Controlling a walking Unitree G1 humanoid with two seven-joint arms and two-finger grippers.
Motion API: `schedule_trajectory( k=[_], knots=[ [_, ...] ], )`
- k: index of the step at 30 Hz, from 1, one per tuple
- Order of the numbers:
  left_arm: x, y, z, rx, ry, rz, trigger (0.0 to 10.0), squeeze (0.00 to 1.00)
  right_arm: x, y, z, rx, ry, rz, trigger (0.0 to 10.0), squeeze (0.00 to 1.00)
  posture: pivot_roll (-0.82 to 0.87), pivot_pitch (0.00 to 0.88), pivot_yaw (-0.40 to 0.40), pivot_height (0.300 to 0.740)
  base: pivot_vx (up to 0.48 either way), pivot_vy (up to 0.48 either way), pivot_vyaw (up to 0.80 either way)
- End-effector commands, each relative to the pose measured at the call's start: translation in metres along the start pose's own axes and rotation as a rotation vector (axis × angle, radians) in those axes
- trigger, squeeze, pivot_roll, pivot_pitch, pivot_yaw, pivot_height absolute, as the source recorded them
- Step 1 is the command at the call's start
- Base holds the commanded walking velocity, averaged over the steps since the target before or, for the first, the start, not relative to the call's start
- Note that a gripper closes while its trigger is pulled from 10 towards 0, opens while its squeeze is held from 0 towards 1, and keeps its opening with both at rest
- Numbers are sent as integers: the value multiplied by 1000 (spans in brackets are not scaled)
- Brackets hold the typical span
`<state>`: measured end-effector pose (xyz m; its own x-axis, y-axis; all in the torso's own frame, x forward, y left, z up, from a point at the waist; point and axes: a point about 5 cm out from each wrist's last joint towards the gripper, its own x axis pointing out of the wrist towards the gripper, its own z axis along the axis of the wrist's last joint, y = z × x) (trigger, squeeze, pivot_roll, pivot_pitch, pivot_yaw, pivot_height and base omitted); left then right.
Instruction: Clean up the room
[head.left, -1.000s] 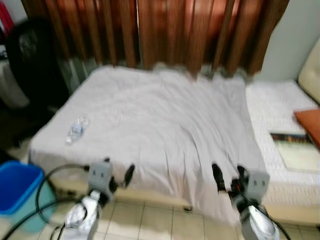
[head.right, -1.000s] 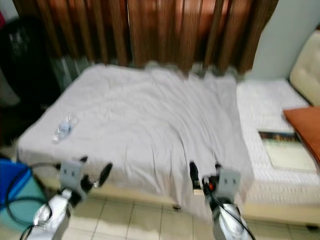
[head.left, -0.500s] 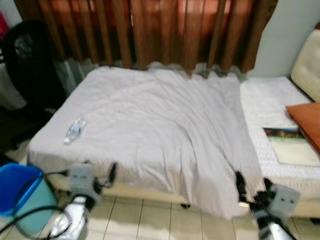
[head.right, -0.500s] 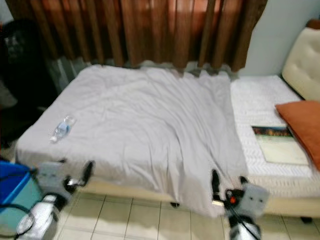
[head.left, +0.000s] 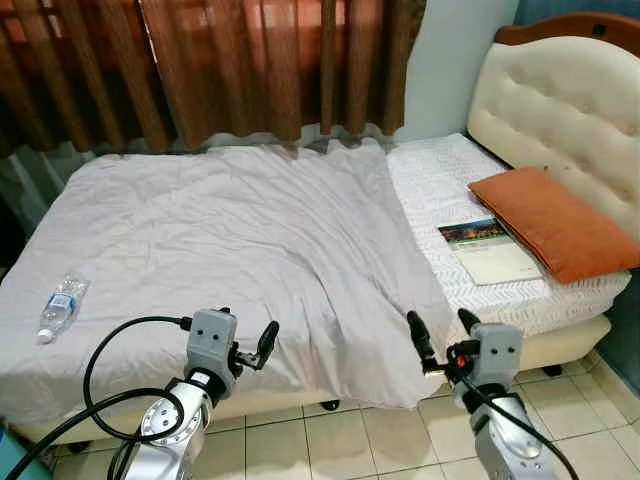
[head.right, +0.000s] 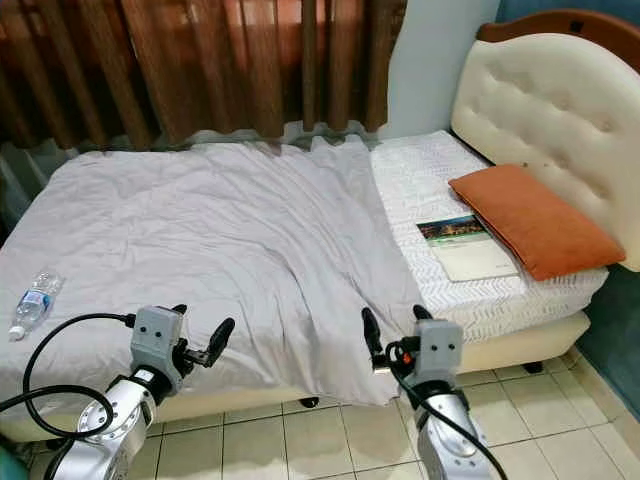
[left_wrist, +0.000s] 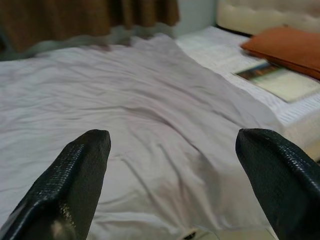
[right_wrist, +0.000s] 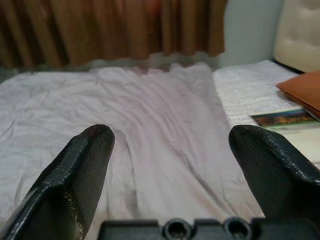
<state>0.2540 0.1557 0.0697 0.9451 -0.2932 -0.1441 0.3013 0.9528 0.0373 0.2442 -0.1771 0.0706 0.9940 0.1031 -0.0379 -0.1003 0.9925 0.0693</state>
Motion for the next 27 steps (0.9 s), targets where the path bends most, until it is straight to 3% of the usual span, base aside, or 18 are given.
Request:
schedule_trajectory(
  k=[1,13,19,27],
  knots=[
    [0,8,-1,13,5,26,10000,0,5,6,-1,7,9,22,10000,0,14,0,12,740,341,337,0],
    [3,20,0,42,10,47,10000,0,7,5,-5,10,20,40,10000,0,15,0,7,740,328,351,0],
    [-8,25,-9,-19,28,94,10000,0,3,2,-7,66,29,28,10000,0,11,0,10,740,279,390,0],
    [-11,14,-13,-26,23,55,10000,0,2,3,-6,85,32,49,10000,0,11,0,0,740,0,420,0]
  ],
)
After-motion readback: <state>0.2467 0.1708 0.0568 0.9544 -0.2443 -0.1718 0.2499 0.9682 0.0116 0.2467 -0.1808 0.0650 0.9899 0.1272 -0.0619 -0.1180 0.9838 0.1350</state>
